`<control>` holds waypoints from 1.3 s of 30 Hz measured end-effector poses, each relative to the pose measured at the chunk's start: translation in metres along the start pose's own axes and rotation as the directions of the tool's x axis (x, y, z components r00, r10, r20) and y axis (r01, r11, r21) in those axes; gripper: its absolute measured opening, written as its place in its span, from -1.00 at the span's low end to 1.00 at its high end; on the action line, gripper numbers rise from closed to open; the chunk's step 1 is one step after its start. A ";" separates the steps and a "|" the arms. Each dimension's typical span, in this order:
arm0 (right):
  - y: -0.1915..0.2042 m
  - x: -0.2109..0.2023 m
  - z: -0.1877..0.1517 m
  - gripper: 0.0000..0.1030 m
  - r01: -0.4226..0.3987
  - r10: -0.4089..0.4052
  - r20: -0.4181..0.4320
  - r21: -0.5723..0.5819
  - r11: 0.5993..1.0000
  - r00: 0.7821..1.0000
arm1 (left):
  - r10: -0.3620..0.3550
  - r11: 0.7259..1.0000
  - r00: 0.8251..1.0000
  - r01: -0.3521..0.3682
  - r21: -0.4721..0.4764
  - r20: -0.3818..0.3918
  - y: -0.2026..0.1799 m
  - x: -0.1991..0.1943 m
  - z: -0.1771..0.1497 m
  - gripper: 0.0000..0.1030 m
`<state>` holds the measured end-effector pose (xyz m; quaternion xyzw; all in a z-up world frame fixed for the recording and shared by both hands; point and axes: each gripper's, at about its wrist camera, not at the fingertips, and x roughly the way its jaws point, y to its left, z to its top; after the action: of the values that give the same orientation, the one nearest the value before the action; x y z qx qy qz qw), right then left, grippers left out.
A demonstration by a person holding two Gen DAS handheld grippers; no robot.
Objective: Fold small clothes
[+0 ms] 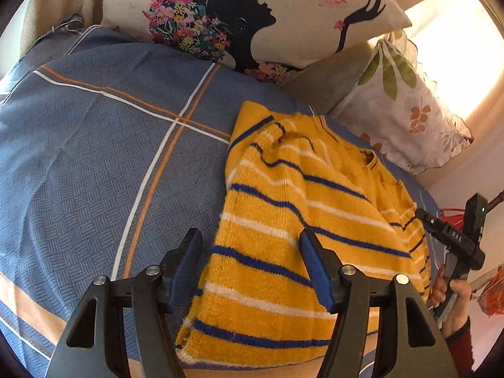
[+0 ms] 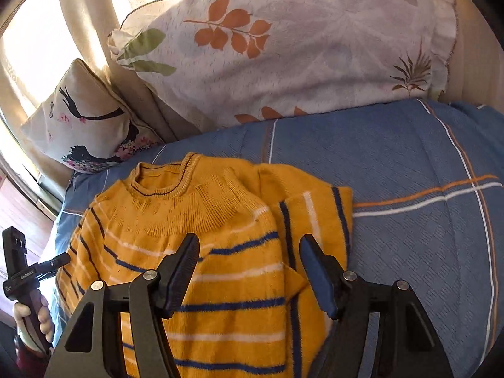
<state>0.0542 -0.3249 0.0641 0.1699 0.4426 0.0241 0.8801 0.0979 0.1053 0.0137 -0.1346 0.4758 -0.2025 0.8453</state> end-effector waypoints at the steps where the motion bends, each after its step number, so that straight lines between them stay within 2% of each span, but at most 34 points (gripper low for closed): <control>1: 0.007 0.009 0.004 0.25 0.012 -0.012 -0.017 -0.023 1.000 1.000 | 0.009 1.000 1.000 -0.009 0.015 -0.010 -0.002 0.004 -0.002 0.22; 2: 0.013 0.018 0.007 -0.17 0.021 -0.023 -0.043 -0.049 0.999 0.999 | 0.023 0.999 1.000 -0.023 0.034 -0.003 -0.005 0.005 -0.005 0.22; 3: 0.018 0.026 0.009 -0.41 0.037 -0.042 -0.073 -0.074 0.997 0.996 | 0.039 0.997 0.999 -0.039 0.060 0.007 -0.008 0.005 -0.008 0.22; 5: 0.024 0.032 0.012 -0.70 0.074 -0.085 -0.088 -0.118 0.990 0.992 | 0.064 0.993 0.998 -0.064 0.099 0.008 -0.012 0.003 -0.012 0.20; 6: 0.026 0.031 0.014 -0.74 0.100 -0.111 -0.078 -0.134 0.986 0.991 | 0.070 0.992 0.998 -0.070 0.106 0.009 -0.012 0.002 -0.013 0.15; 7: 0.026 0.030 0.018 -0.87 0.139 -0.149 -0.060 -0.143 0.980 0.987 | 0.072 0.992 0.997 -0.073 0.105 0.010 -0.011 0.001 -0.014 0.11; 10: 0.013 0.032 0.035 -0.87 0.287 -0.291 -0.019 -0.108 0.952 0.957 | 0.074 0.994 0.997 -0.075 0.081 0.018 -0.008 0.000 -0.015 0.06; 13: 0.009 0.044 0.038 -0.87 0.372 -0.378 -0.029 -0.130 0.919 0.925 | 0.096 0.990 0.995 -0.098 0.097 0.028 -0.011 -0.001 -0.019 0.06; 15: 0.014 0.048 0.034 -0.84 0.400 -0.410 -0.023 -0.169 0.901 0.912 | 0.102 0.989 0.994 -0.104 0.105 0.030 -0.010 -0.003 -0.021 0.06; 16: 0.017 0.045 0.034 -0.77 0.398 -0.406 -0.013 -0.178 0.900 0.914 | 0.098 0.990 0.995 -0.101 0.100 0.030 -0.010 -0.004 -0.021 0.06; 18: 0.017 0.028 0.034 -0.44 0.378 -0.380 0.018 -0.161 0.912 0.925 | 0.084 0.993 0.996 -0.086 0.080 0.032 -0.005 -0.008 -0.021 0.06; 20: 0.012 -0.002 0.031 0.09 0.341 -0.331 0.092 -0.113 0.933 0.939 | 0.075 0.995 0.996 -0.077 0.058 0.040 -0.001 -0.014 -0.022 0.06; 22: 0.001 -0.036 0.025 0.37 0.270 -0.256 0.171 -0.066 0.961 0.952 | 0.077 0.995 0.995 -0.081 0.053 0.060 0.000 -0.024 -0.025 0.06; 24: -0.016 -0.063 0.018 0.39 0.210 -0.205 0.169 -0.012 0.978 0.964 | 0.085 0.993 0.992 -0.091 0.073 0.093 -0.006 -0.039 -0.029 0.06; 26: -0.035 -0.076 0.011 0.40 0.145 -0.149 0.088 0.044 0.988 0.985 | 0.074 0.990 0.988 -0.089 0.113 0.133 -0.018 -0.056 -0.034 0.06; 28: -0.051 -0.080 0.000 0.40 0.081 -0.082 0.008 0.103 0.991 0.997 | 0.049 0.985 0.985 -0.075 0.156 0.163 -0.035 -0.072 -0.040 0.06; 31: -0.064 -0.078 -0.023 0.40 0.016 -0.010 -0.036 0.165 0.986 0.999 | -0.003 0.971 0.986 -0.037 0.234 0.169 -0.064 -0.082 -0.047 0.11; 34: -0.061 -0.068 -0.044 0.40 -0.007 0.018 -0.060 0.179 0.984 0.998 | 0.018 0.957 0.985 -0.066 0.282 0.171 -0.086 -0.073 -0.050 0.18; 36: -0.055 -0.059 -0.054 0.40 -0.041 0.056 -0.074 0.189 0.981 0.996 | 0.056 0.961 0.983 -0.100 0.256 0.173 -0.084 -0.064 -0.045 0.18; 39: -0.043 -0.048 -0.067 0.40 -0.046 0.064 -0.105 0.168 0.985 0.992 | 0.115 0.976 0.982 -0.140 0.166 0.152 -0.063 -0.050 -0.039 0.18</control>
<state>-0.0321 -0.3559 0.0508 0.2529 0.4861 0.0208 0.8363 0.0280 0.0723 0.0578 -0.0427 0.4026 -0.1789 0.8967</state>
